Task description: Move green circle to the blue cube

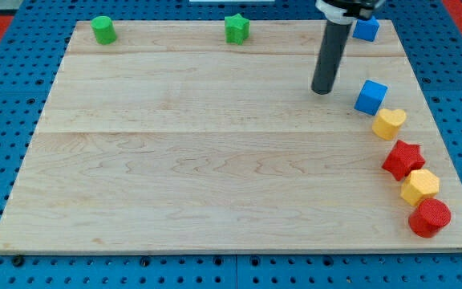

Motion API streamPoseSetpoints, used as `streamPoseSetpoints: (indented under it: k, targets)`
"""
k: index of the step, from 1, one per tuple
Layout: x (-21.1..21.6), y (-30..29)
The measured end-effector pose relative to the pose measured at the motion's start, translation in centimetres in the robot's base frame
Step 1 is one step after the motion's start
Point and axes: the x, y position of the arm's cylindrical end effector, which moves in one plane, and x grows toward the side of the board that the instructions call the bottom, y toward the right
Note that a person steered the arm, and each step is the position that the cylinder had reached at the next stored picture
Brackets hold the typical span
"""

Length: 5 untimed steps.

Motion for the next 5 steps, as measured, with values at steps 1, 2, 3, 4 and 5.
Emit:
streamPoseSetpoints:
  k: [1,2,3,4,5]
  targets:
    - [-0.6,-5.7]
    - [-1.9,-15.5]
    - [-3.0,-27.3]
    - [-6.9,-37.1]
    - [-10.1,-40.7]
